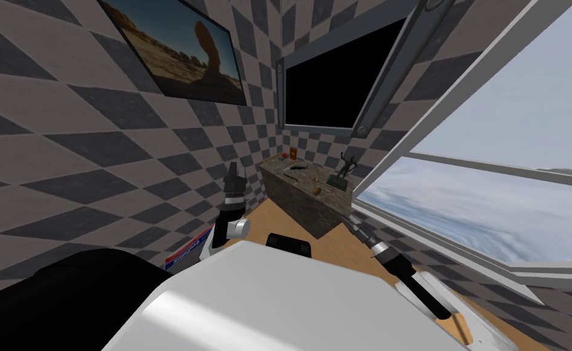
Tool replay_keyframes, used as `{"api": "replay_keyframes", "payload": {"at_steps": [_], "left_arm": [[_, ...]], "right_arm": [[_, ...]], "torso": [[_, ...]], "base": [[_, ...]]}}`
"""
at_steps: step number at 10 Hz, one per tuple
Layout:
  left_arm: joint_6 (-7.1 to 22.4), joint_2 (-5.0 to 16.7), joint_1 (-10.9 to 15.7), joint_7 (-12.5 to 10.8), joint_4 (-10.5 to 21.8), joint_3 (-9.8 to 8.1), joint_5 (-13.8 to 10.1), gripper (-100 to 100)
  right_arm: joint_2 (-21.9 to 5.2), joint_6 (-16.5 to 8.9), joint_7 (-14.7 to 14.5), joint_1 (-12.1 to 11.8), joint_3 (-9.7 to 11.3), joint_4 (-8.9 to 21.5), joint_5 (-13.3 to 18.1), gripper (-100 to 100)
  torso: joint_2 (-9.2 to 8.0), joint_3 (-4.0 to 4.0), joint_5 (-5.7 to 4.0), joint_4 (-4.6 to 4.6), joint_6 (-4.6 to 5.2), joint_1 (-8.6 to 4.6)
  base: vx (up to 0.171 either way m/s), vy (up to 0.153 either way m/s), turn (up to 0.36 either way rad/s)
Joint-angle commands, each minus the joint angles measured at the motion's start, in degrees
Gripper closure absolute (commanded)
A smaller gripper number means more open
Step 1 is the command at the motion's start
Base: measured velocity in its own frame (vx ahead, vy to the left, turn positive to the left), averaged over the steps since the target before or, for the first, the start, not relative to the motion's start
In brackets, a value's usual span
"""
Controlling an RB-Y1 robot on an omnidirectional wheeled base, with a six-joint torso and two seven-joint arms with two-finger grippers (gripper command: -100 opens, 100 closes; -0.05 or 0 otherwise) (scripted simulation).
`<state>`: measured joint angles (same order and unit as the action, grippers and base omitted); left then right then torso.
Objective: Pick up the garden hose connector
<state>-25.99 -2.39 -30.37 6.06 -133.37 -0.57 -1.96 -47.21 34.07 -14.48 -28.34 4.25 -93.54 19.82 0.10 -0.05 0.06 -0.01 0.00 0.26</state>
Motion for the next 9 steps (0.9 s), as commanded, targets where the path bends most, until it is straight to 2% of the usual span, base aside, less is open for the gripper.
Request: {"api": "replay_keyframes", "payload": {"at_steps": [1, 2, 3, 4, 5, 6, 7, 8, 9], "left_arm": [[0.00, 0.00, 0.00, 0.00, 0.00, 0.00, 0.00, 0], [0.00, 0.00, 0.00, 0.00, 0.00, 0.00, 0.00, 0], [0.00, 0.00, 0.00, 0.00, 0.00, 0.00, 0.00, 0], [0.00, 0.00, 0.00, 0.00, 0.00, 0.00, 0.00, 0], [0.00, 0.00, 0.00, 0.00, 0.00, 0.00, 0.00, 0], [0.00, 0.00, 0.00, 0.00, 0.00, -0.01, 0.00, 0], [0.00, 0.00, 0.00, 0.00, 0.00, 0.00, 0.00, 0], [0.00, 0.00, 0.00, 0.00, 0.00, 0.00, 0.00, 0], [0.00, 0.00, 0.00, 0.00, 0.00, 0.00, 0.00, 0]], "right_arm": [[-2.79, 0.00, -0.38, 0.04, 0.28, 1.66, 0.74, -100], [-4.62, 0.22, -1.20, -0.04, 0.79, 3.74, 2.23, -100], [-6.15, 0.22, -1.20, -0.04, 0.79, 4.60, 2.23, -100], [-8.06, 0.44, -2.01, -0.10, 1.31, 7.53, 3.71, -100], [-9.54, 0.44, -2.01, -0.10, 1.31, 7.53, 3.71, -100], [-11.65, 0.67, -2.81, -0.14, 1.82, 10.04, 5.15, -100], [-12.81, 0.67, -2.81, -0.14, 1.82, 10.42, 5.15, -100], [-15.17, 0.89, -3.59, -0.14, 2.29, 12.11, 6.55, -100], [-15.95, 0.89, -3.59, -0.14, 2.29, 13.24, 6.55, -100]], "torso": [[0.00, 0.00, 0.00, 0.00, 0.00, 0.00], [-0.03, 0.01, 0.01, 0.01, 0.01, -0.02], [-0.04, 0.02, -0.01, 0.01, -0.01, -0.02], [-0.02, 0.01, 0.00, 0.01, 0.01, -0.09], [0.04, -0.02, -0.01, -0.01, -0.01, -0.06], [0.03, -0.02, -0.01, -0.01, 0.01, -0.08], [0.04, -0.02, 0.01, -0.01, -0.01, 0.02], [0.03, -0.02, 0.01, -0.01, 0.01, -0.02], [0.07, -0.04, 0.01, -0.01, -0.01, 0.03]], "base": [[0.015, 0.078, 0.043], [0.011, 0.081, 0.111], [0.020, 0.060, 0.056], [0.044, 0.069, 0.120], [0.033, 0.063, 0.042], [0.035, 0.092, 0.105], [0.033, 0.079, 0.054], [0.045, 0.095, 0.121], [0.045, 0.067, 0.058]]}}
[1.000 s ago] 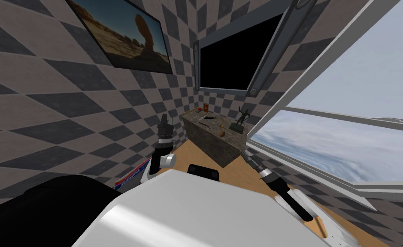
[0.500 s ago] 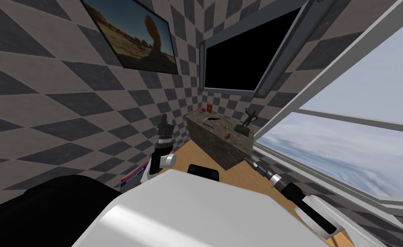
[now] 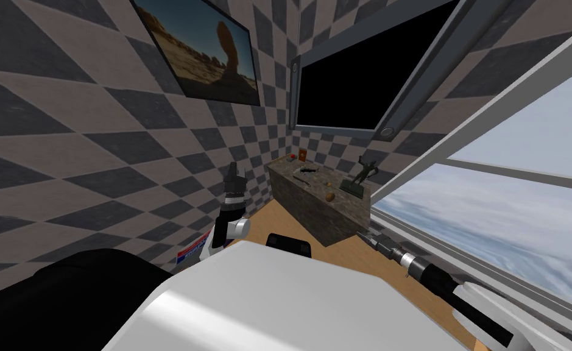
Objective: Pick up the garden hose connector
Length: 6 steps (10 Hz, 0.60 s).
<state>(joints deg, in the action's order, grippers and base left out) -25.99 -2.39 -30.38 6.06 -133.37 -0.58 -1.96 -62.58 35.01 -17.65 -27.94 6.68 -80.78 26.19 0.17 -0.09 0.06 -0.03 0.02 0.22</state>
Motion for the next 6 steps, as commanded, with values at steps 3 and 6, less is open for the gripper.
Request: {"api": "replay_keyframes", "payload": {"at_steps": [3, 6], "left_arm": [[0.00, 0.00, 0.00, 0.00, 0.00, 0.00, 0.00, 0], [0.00, 0.00, 0.00, 0.00, 0.00, 0.00, 0.00, 0]], "right_arm": [[-5.88, 0.36, -1.86, -0.46, 0.78, 5.12, 2.82, -100], [-9.06, 0.55, -2.51, -0.41, 1.26, 8.24, 4.06, -100]], "torso": [[0.03, -0.01, 0.00, 0.00, 0.00, 0.00], [0.03, -0.02, 0.02, -0.01, -0.03, 0.11]], "base": [[0.055, 0.074, 0.102], [0.052, 0.082, 0.076]]}}
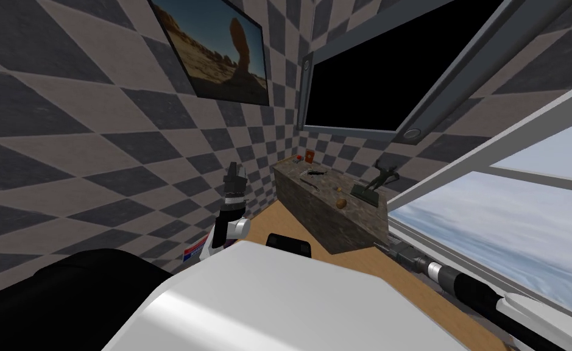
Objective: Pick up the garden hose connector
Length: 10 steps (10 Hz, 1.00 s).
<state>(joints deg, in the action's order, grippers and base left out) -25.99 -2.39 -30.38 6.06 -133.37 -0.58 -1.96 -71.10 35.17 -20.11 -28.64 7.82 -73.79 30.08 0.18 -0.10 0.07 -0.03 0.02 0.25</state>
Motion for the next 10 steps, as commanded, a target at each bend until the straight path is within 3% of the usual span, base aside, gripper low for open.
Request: {"api": "replay_keyframes", "payload": {"at_steps": [1, 2, 3, 4, 6, 8, 10], "left_arm": [[0.00, 0.00, 0.00, 0.00, 0.00, 0.00, 0.00, 0], [0.00, 0.00, 0.00, 0.00, 0.00, 0.00, 0.00, 0], [0.00, 0.00, 0.00, 0.00, 0.00, 0.00, 0.00, 0], [0.00, 0.00, 0.00, 0.00, 0.00, 0.00, 0.00, 0], [0.00, 0.00, 0.00, 0.00, 0.00, 0.00, 0.00, 0], [0.00, 0.00, -0.01, 0.00, 0.00, 0.00, 0.00, 0], [0.00, 0.00, 0.00, 0.00, 0.00, 0.00, 0.00, 0]], "right_arm": [[-2.86, 0.56, -0.64, 0.37, 0.62, 2.86, 1.35, -100], [-3.04, 0.56, -0.64, 0.37, 0.62, 3.54, 1.35, -100], [-5.23, 0.69, -1.17, 0.44, 1.13, 5.67, 2.47, -100], [-5.34, 0.69, -1.17, 0.44, 1.13, 5.67, 2.47, -100], [-9.41, 0.82, -2.05, 0.59, 2.27, 9.23, 4.55, -100], [-9.41, 0.82, -2.05, 0.59, 2.27, 9.34, 4.55, -100], [-12.58, 0.79, -2.67, 0.72, 3.50, 12.15, 6.37, -100]], "torso": [[0.00, 0.00, 0.00, 0.00, 0.00, 0.00], [0.09, -0.05, 0.00, -0.01, -0.03, 0.04], [0.08, -0.05, -0.01, -0.02, 0.01, -0.02], [0.08, -0.04, 0.00, -0.02, 0.00, 0.01], [0.14, -0.08, -0.01, -0.03, -0.03, -0.05], [0.27, -0.16, 0.01, -0.07, 0.00, 0.06], [0.06, -0.03, -0.04, -0.01, -0.01, -0.14]], "base": [[0.080, 0.084, 0.113], [0.073, 0.068, 0.056], [0.073, 0.078, 0.081], [0.067, 0.055, 0.057], [0.125, 0.085, 0.147], [0.085, 0.055, 0.006], [0.119, 0.050, 0.112]]}}
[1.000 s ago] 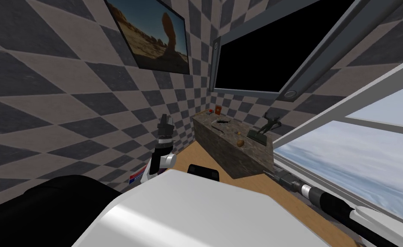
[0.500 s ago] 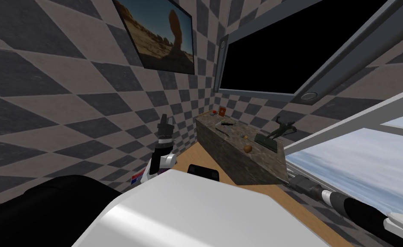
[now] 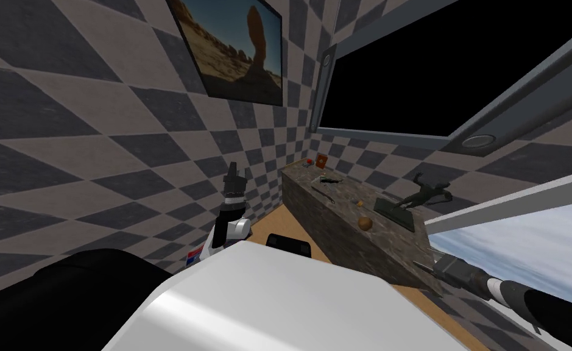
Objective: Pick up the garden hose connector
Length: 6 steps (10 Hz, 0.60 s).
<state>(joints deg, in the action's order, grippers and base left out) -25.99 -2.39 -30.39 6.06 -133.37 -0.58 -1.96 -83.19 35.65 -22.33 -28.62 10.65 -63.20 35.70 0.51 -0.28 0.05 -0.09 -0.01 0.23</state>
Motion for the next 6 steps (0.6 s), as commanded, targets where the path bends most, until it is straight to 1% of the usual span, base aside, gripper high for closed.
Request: {"api": "replay_keyframes", "payload": {"at_steps": [1, 3, 6], "left_arm": [[0.00, 0.00, 0.00, 0.00, 0.00, 0.00, 0.00, 0], [0.00, 0.00, -0.01, 0.00, -0.01, 0.00, 0.00, 0], [0.00, 0.00, -0.01, 0.00, -0.01, 0.00, 0.00, 0]], "right_arm": [[-1.72, 0.25, -0.67, 0.78, 1.27, 2.61, 1.54, -100], [-3.50, 0.11, -0.93, 0.96, 2.42, 4.02, 2.87, -100], [-4.56, -0.03, -1.01, 1.23, 3.89, 4.60, 4.22, -100]], "torso": [[0.00, 0.00, 0.00, 0.00, 0.00, 0.00], [0.29, -0.18, 0.05, -0.08, 0.00, 0.22], [0.28, -0.18, 0.00, -0.08, 0.00, -0.03]], "base": [[0.235, 0.108, 0.136], [0.222, 0.112, 0.089], [0.206, 0.046, 0.091]]}}
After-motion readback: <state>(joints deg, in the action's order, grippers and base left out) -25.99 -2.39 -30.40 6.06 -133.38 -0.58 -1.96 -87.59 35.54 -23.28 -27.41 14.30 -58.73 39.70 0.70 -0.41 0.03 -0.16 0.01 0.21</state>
